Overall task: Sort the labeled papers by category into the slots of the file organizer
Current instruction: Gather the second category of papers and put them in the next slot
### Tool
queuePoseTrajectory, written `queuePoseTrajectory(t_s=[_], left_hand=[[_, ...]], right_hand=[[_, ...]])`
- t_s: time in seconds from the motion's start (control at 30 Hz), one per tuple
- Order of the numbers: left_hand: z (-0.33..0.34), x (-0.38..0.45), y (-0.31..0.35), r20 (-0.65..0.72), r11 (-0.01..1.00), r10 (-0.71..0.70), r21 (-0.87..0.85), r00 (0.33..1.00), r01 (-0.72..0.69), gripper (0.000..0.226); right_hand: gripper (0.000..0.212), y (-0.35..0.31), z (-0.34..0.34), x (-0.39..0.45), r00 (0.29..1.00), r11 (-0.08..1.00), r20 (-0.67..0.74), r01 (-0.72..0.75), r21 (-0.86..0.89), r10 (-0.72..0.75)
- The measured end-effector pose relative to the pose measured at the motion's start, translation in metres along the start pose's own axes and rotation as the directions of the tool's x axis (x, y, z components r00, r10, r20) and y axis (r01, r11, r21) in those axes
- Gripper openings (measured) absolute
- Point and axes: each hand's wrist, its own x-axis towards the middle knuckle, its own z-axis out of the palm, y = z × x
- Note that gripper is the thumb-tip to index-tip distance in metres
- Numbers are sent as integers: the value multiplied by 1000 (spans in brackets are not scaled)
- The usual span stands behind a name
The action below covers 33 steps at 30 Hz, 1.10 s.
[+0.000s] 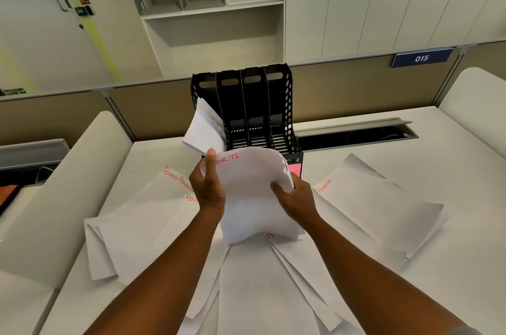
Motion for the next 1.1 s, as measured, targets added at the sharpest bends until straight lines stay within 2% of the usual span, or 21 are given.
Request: queuePoseTrajectory(t_s=[0.1, 0.27, 0.37, 0.47, 0.53, 0.6, 0.73, 0.83, 1.0, 1.1], left_hand=[[1, 7, -3, -70, 999, -39, 24, 997, 41, 30], [-4, 12, -7, -52, 992, -128, 14, 990, 129, 42], [-11, 7, -9, 13, 993, -117, 4, 993, 116, 57], [-17, 1, -13, 150, 999, -34, 6, 988, 33, 64], [-21, -3, -16, 233, 997, -11, 81, 972, -8, 63], [-25, -6, -19, 303, 982, -55, 187, 952, -3, 55], [-28, -9, -28, 320, 916, -115, 400, 940, -24, 32], [-22, -10, -33, 287, 900, -73, 432, 955, -62, 20], [-8, -19, -38, 300, 912, 18, 386, 954, -139, 26], [-6, -22, -47, 306, 896, -9, 425, 952, -129, 28]], right_hand=[[34, 1, -2, -2, 1000, 1000, 22, -2, 15, 2], [39, 9, -1, -6, 996, 998, 68, -59, -19, 60], [40, 15, -2, -8, 991, 994, 80, -107, -30, 109], [39, 15, -3, -9, 991, 992, 43, -127, 25, 126], [39, 11, -4, -7, 992, 989, -1, -129, 78, 130], [37, 5, -6, -1, 989, 981, -36, -134, 139, 140], [35, -6, -7, 11, 992, 983, -78, -88, 158, 102], [34, -12, -3, 14, 993, 995, -118, -17, 101, 29], [31, -22, 15, 9, 975, 997, -214, 71, 20, -65], [38, -20, 21, 4, 976, 994, -190, 108, 2, -106]])
